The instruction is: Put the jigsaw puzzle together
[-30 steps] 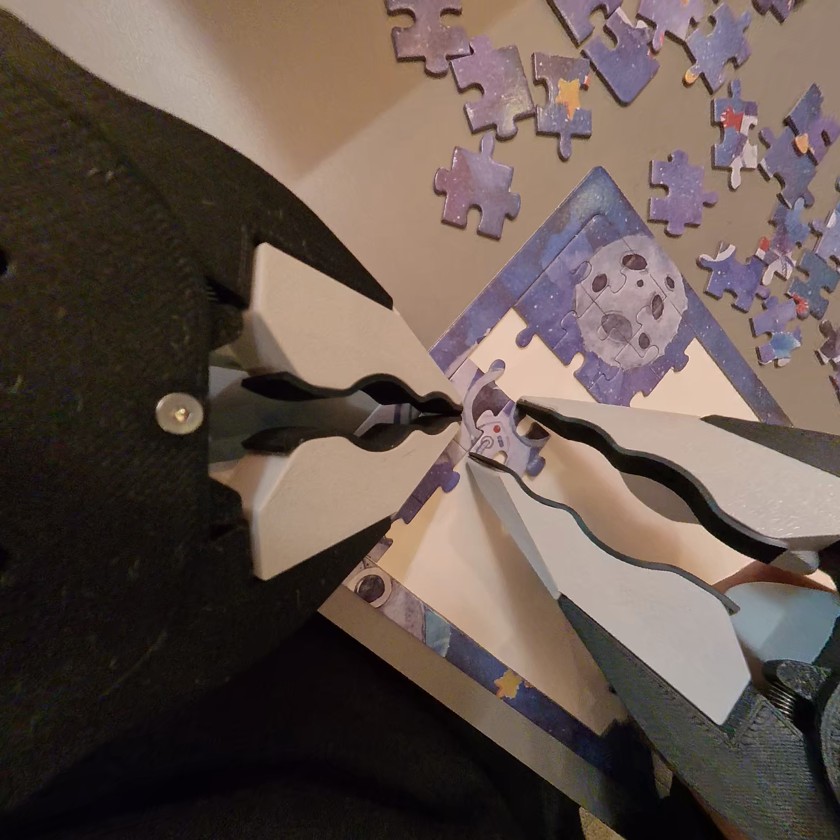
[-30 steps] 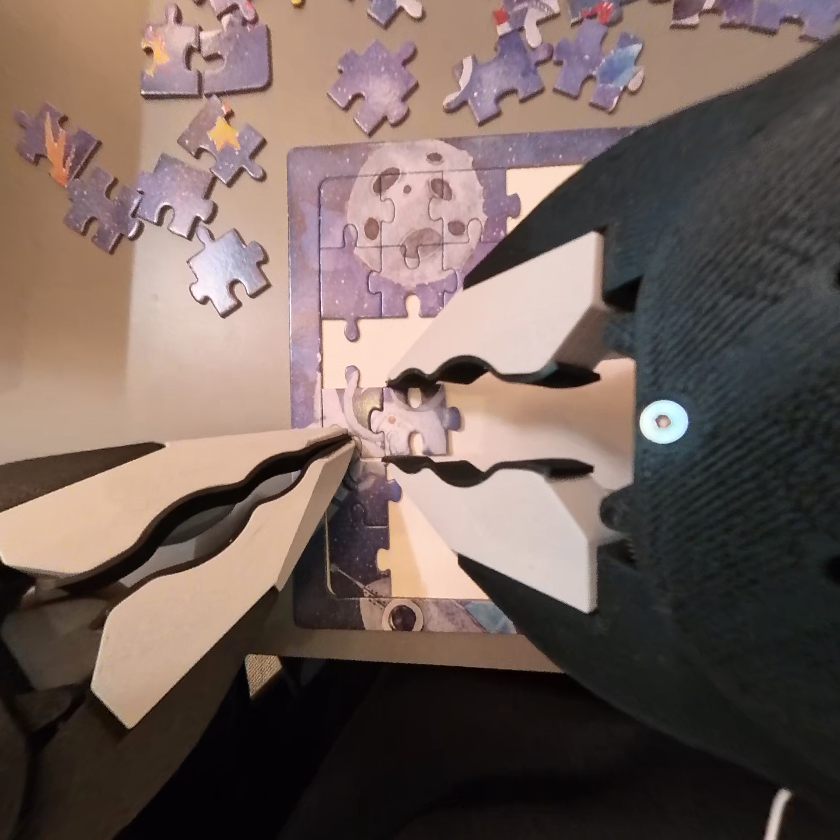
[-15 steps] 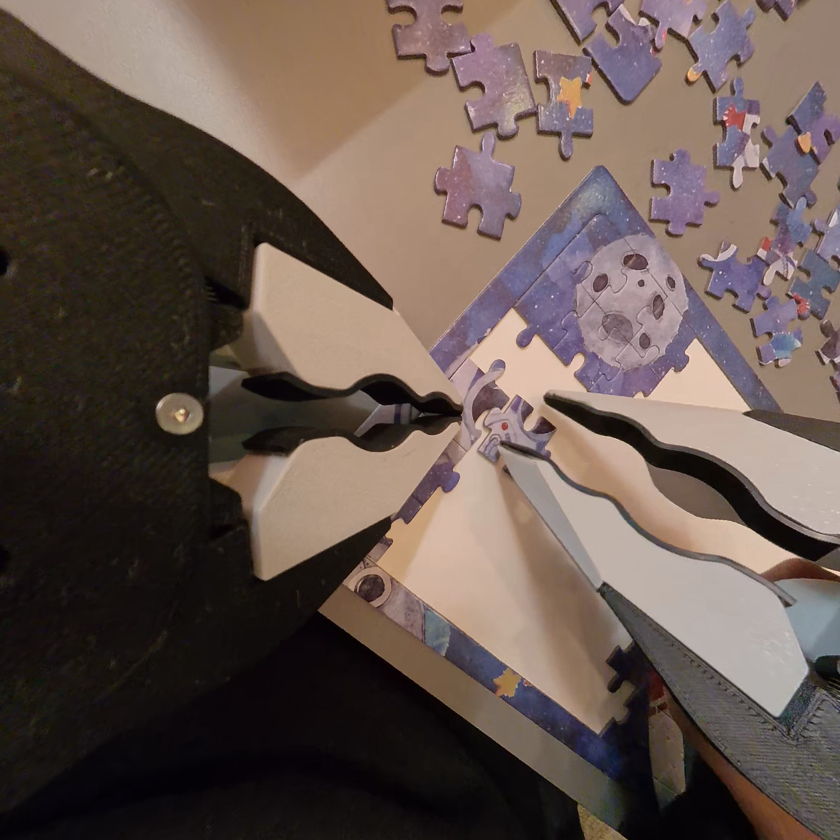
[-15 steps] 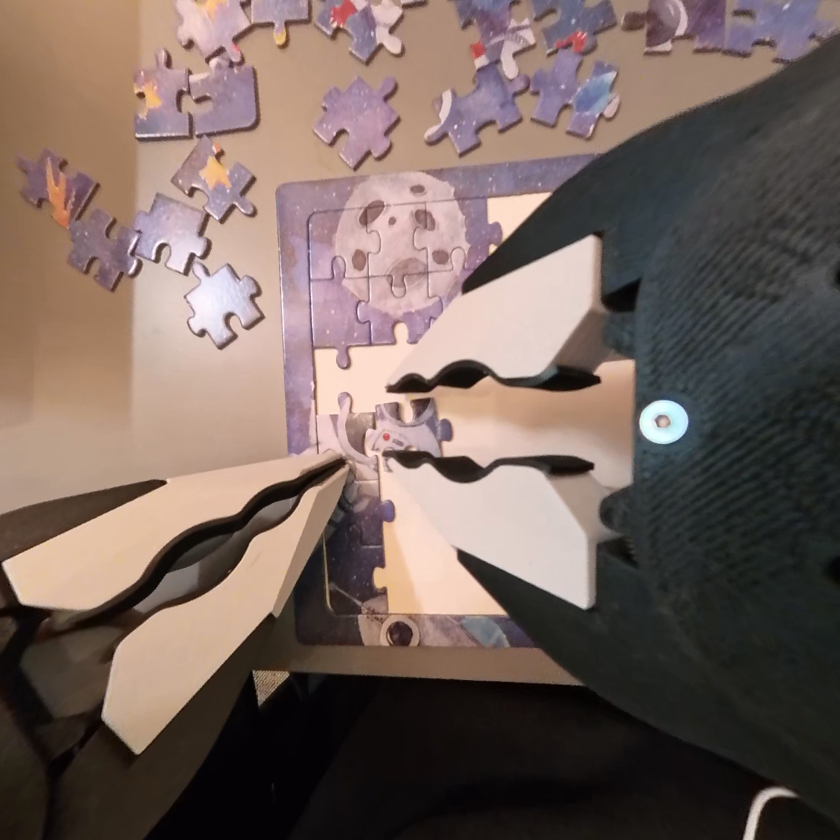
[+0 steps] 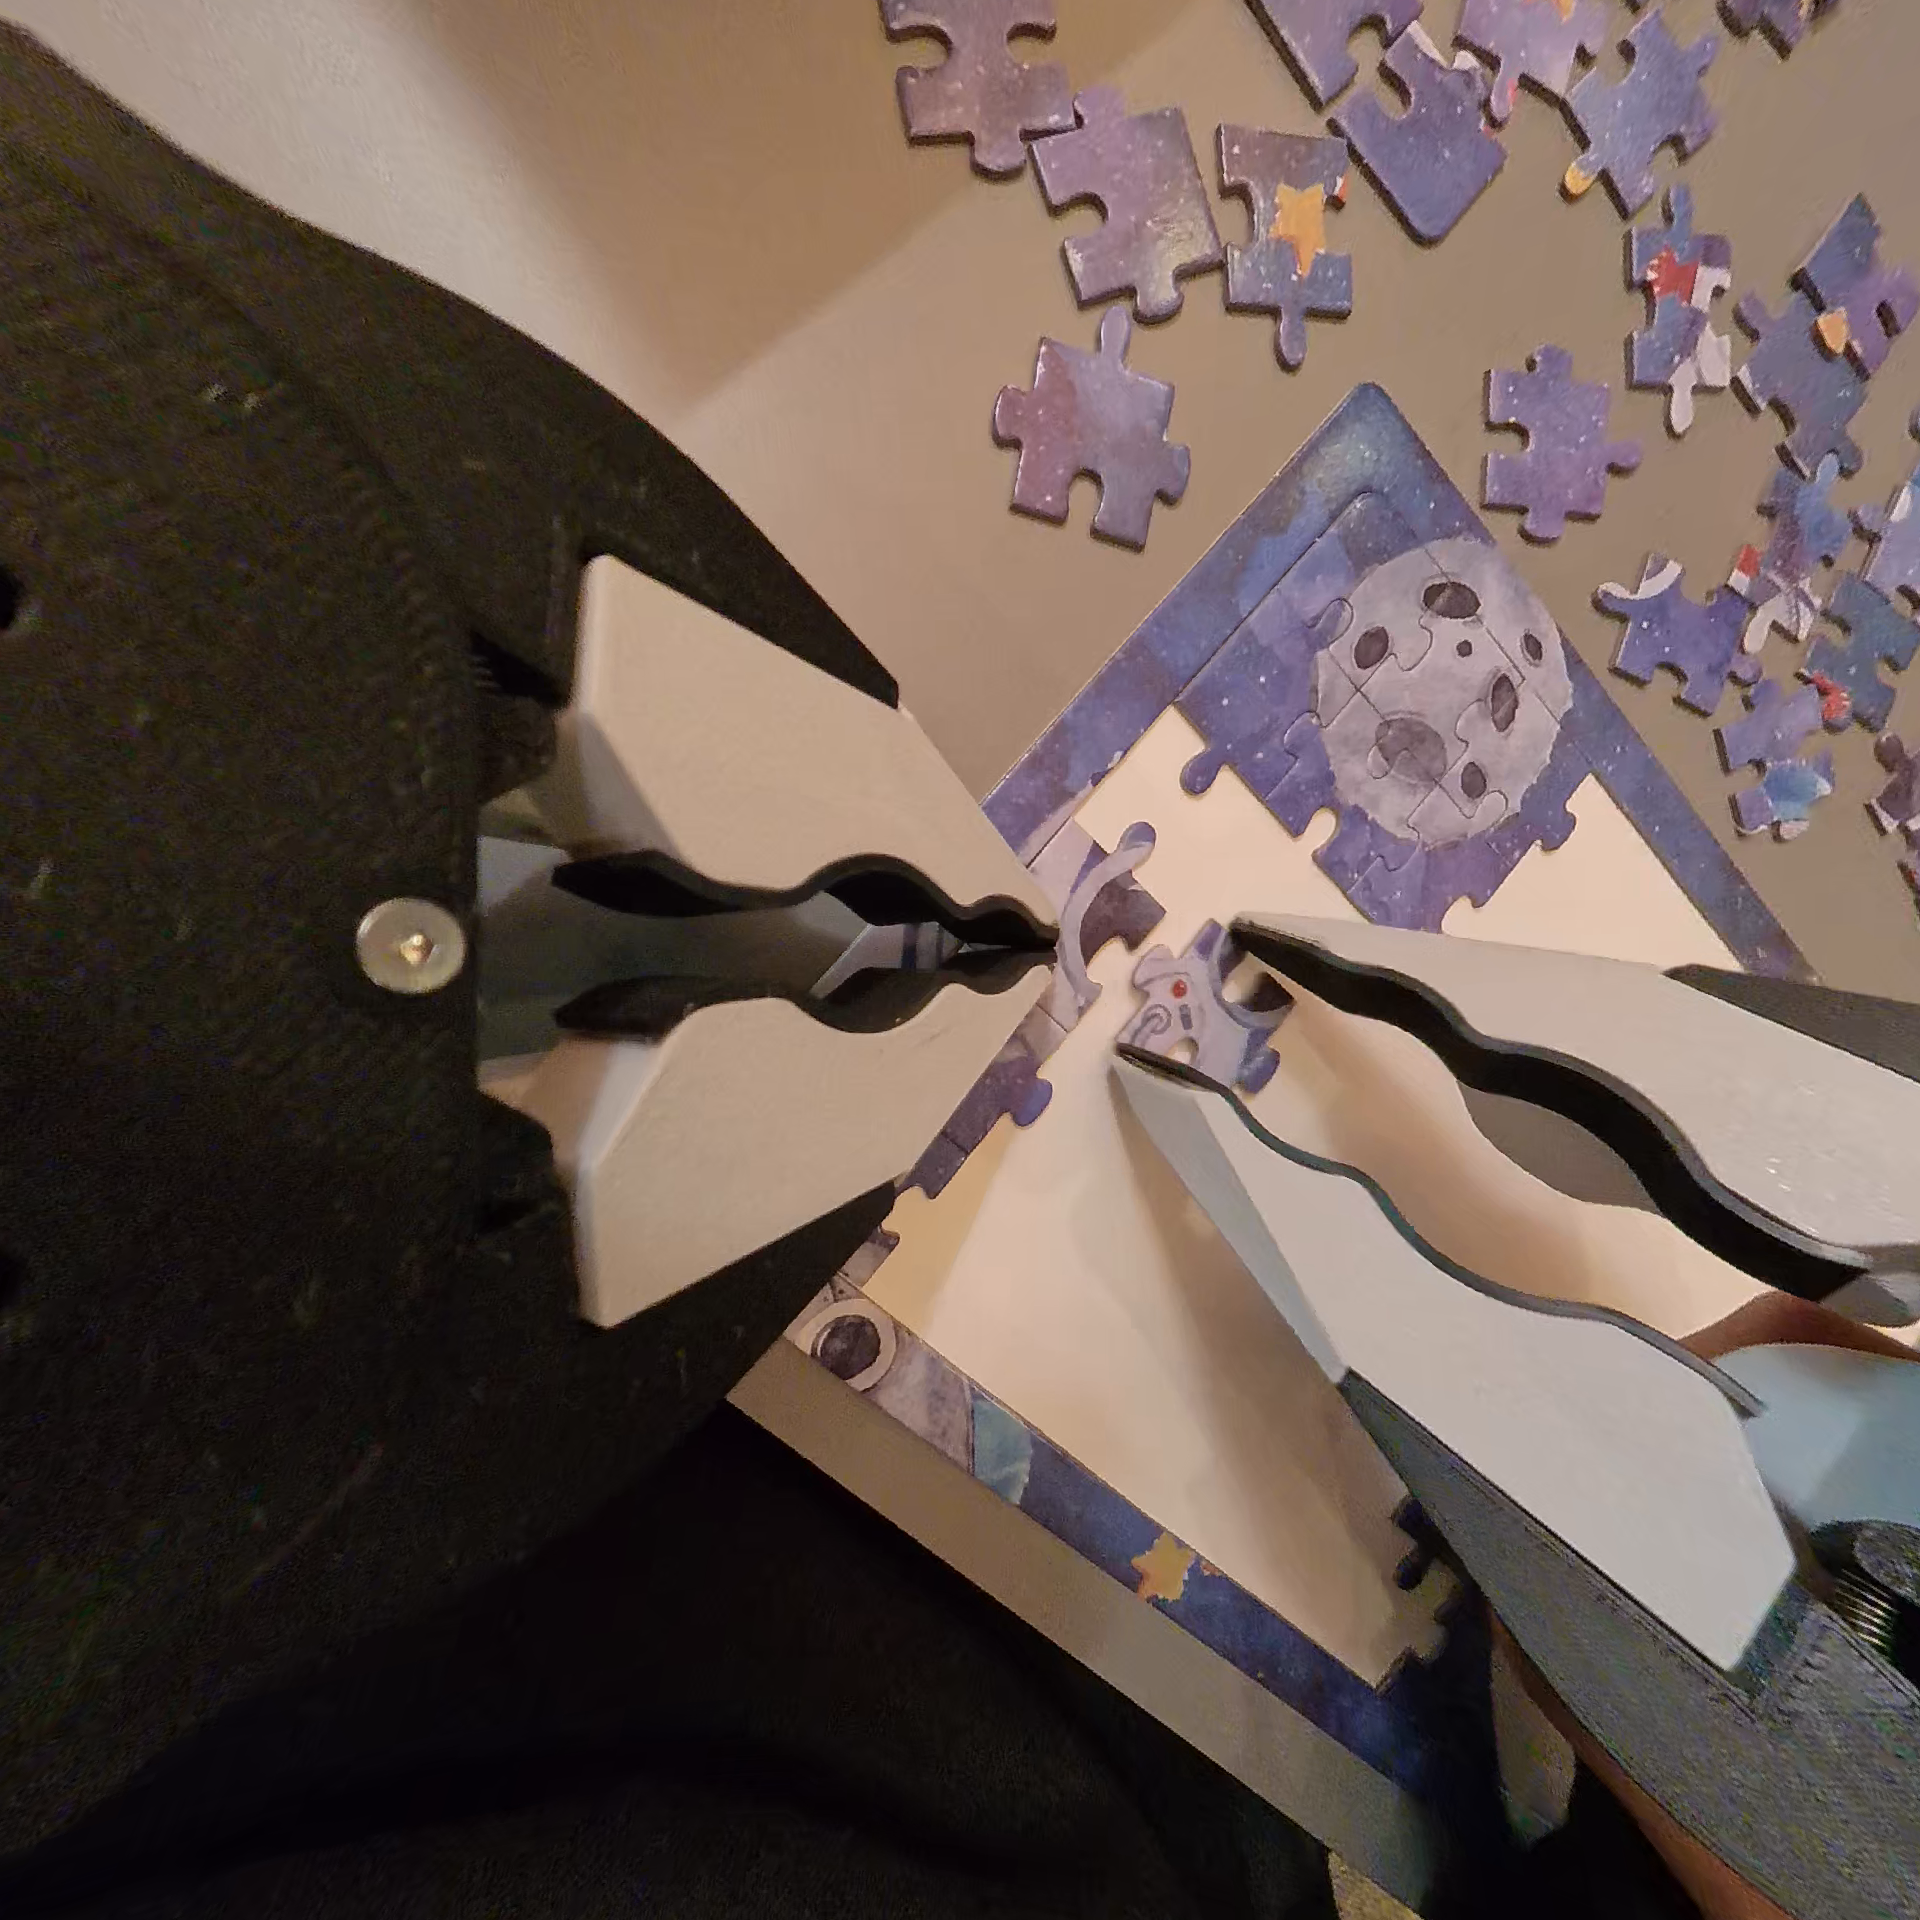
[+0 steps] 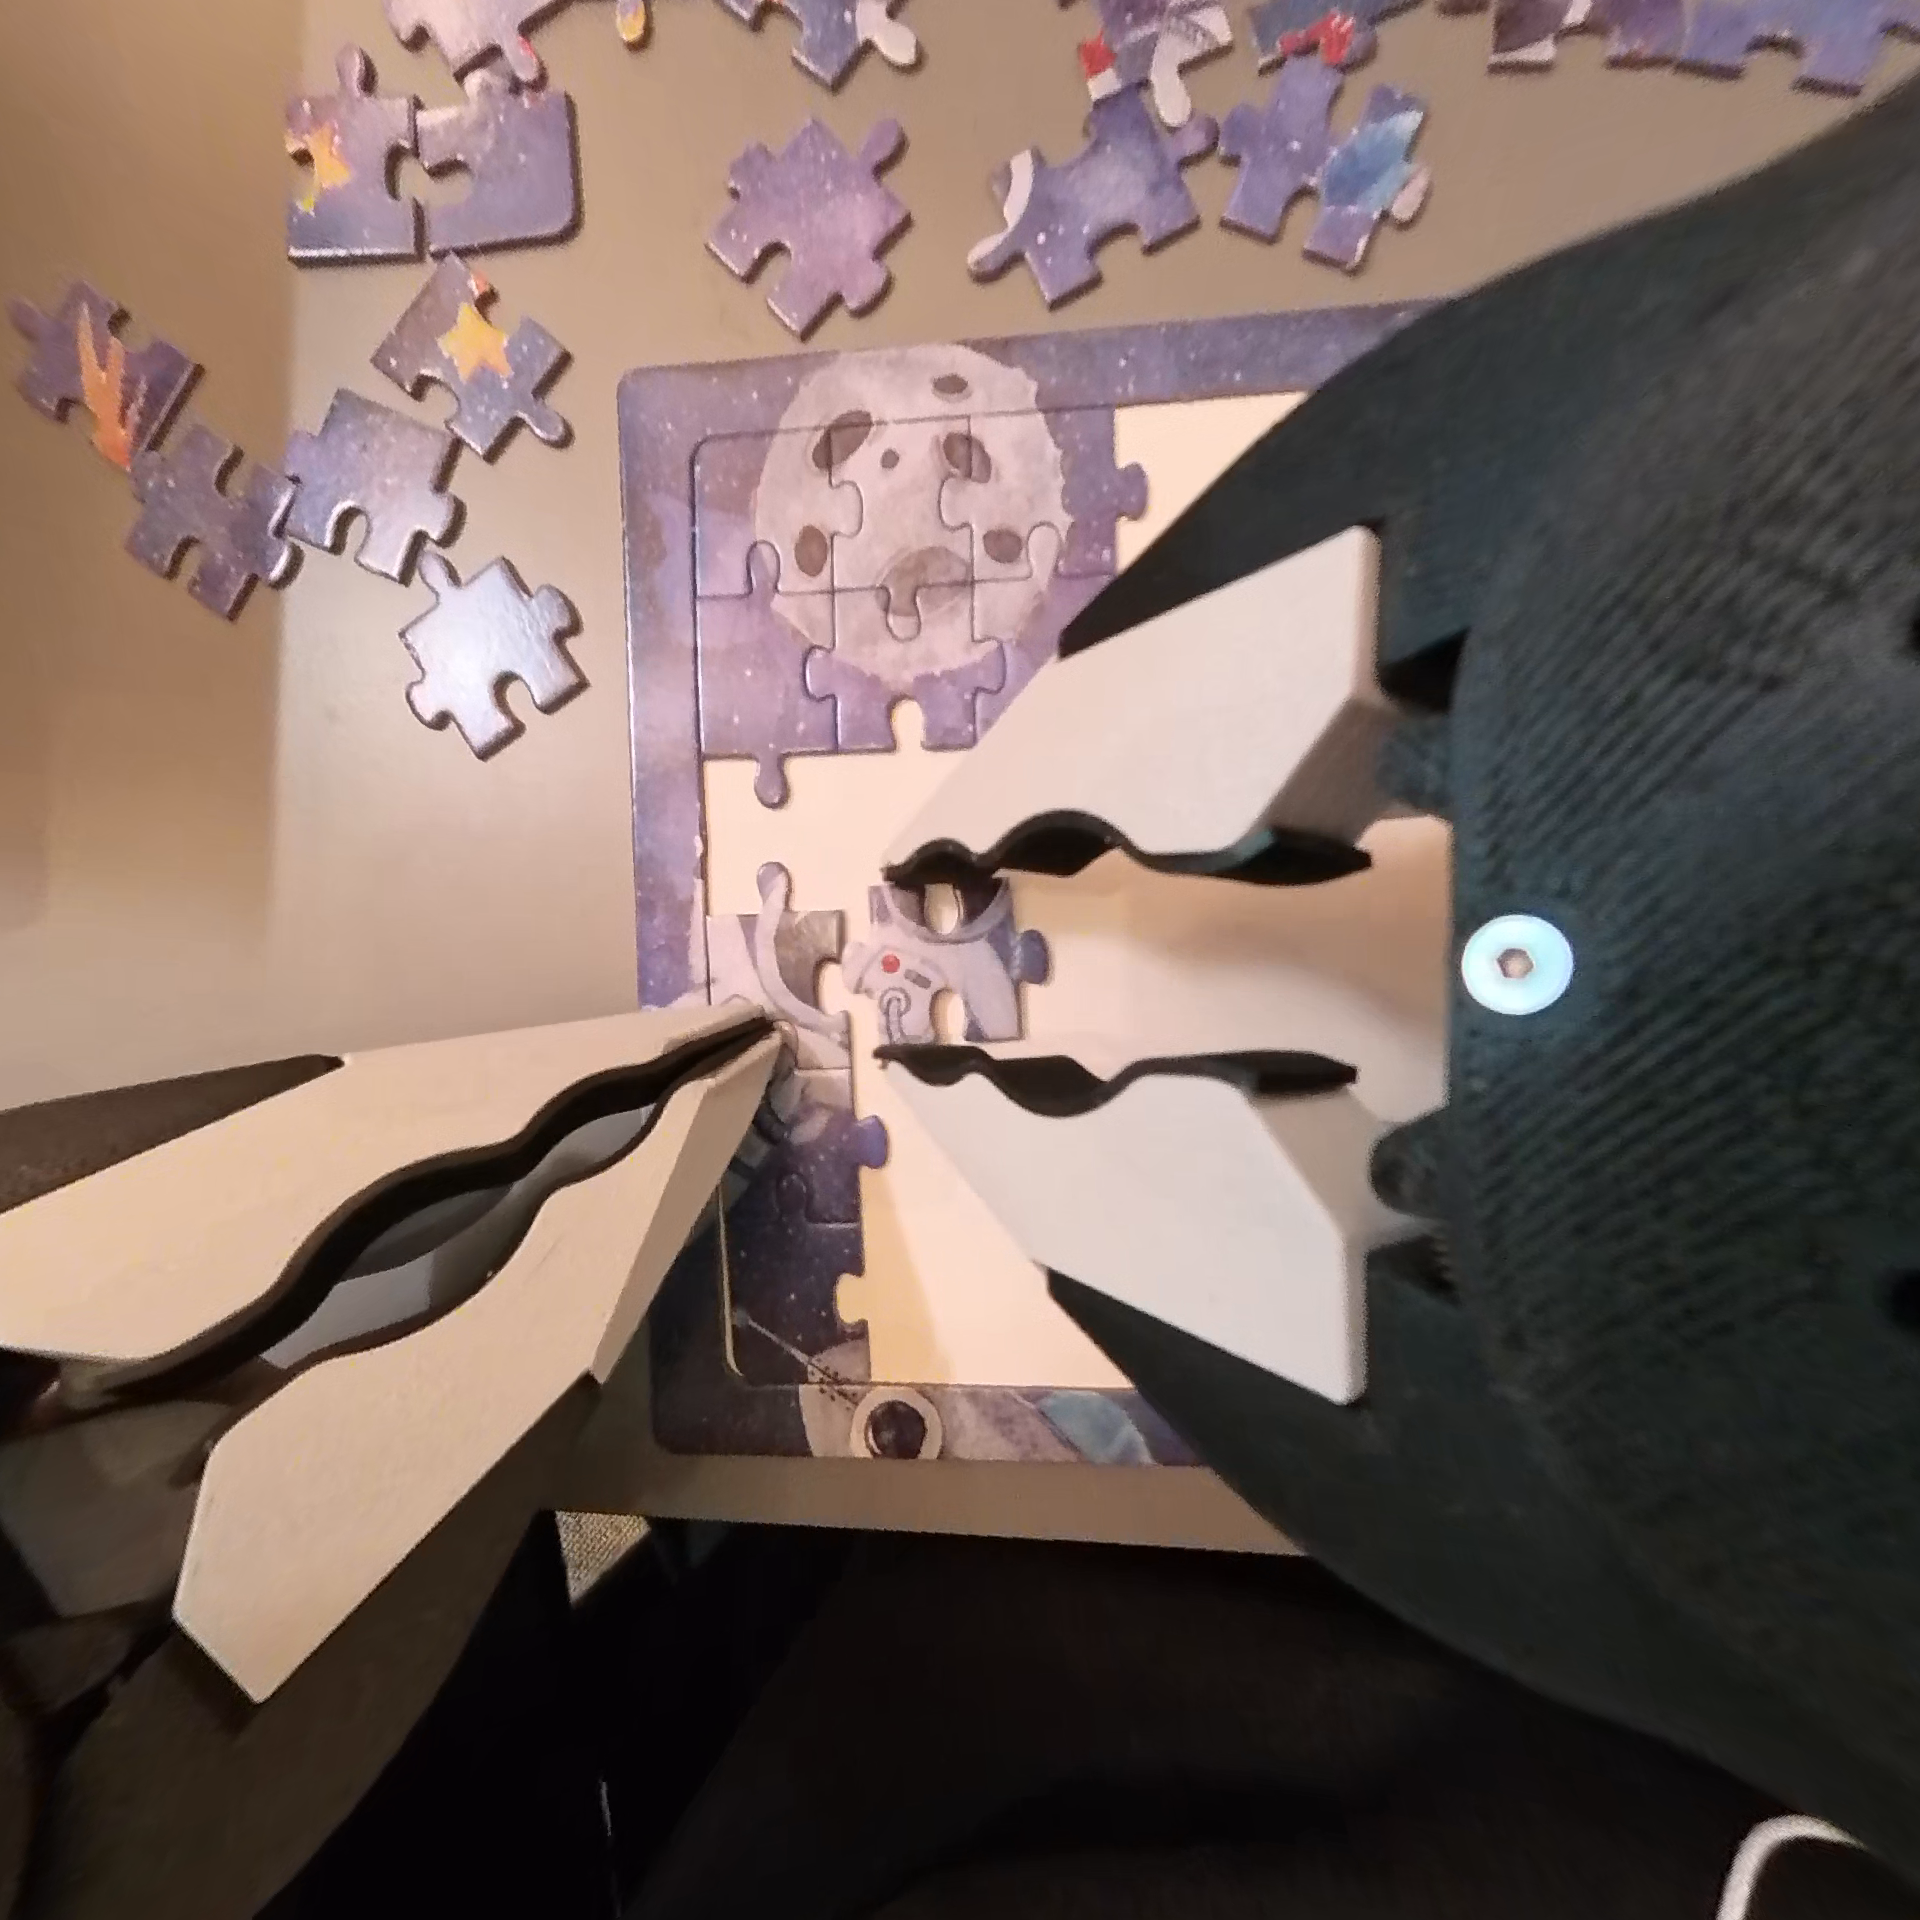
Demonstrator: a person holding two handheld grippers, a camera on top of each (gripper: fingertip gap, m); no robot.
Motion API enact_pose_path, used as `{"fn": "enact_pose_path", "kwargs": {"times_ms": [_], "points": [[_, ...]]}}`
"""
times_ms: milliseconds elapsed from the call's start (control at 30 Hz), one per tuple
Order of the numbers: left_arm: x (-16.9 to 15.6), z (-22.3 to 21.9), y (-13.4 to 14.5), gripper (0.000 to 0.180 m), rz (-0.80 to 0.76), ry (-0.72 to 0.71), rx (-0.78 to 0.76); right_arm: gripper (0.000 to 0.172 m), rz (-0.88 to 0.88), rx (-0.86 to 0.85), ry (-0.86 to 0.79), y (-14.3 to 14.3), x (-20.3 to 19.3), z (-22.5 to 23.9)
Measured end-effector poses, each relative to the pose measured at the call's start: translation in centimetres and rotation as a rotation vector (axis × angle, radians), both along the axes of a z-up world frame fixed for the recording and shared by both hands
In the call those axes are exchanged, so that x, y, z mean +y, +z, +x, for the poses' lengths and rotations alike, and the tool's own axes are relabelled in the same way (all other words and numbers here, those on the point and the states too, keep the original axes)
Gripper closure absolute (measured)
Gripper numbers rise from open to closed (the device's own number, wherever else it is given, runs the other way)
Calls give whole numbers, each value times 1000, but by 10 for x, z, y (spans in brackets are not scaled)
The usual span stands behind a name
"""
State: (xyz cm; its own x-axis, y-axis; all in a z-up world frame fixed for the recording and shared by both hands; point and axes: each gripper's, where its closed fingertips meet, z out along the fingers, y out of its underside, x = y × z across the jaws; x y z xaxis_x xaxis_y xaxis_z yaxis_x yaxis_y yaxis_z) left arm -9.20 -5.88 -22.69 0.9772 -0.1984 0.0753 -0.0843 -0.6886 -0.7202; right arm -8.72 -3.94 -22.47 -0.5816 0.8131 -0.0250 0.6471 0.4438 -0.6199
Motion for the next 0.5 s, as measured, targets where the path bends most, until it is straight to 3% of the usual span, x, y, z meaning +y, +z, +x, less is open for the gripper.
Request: {"fn": "enact_pose_path", "kwargs": {"times_ms": [300,400,500], "points": [[-7,3,13,169,35,-1,-55,143,-2,49,-131,17,36,19],[-3,13,26,126,110,50,-134,143,13,73,-223,27,62,32],[-2,7,17,100,105,180,-8,143,21,98,-317,38,88,51]]}}
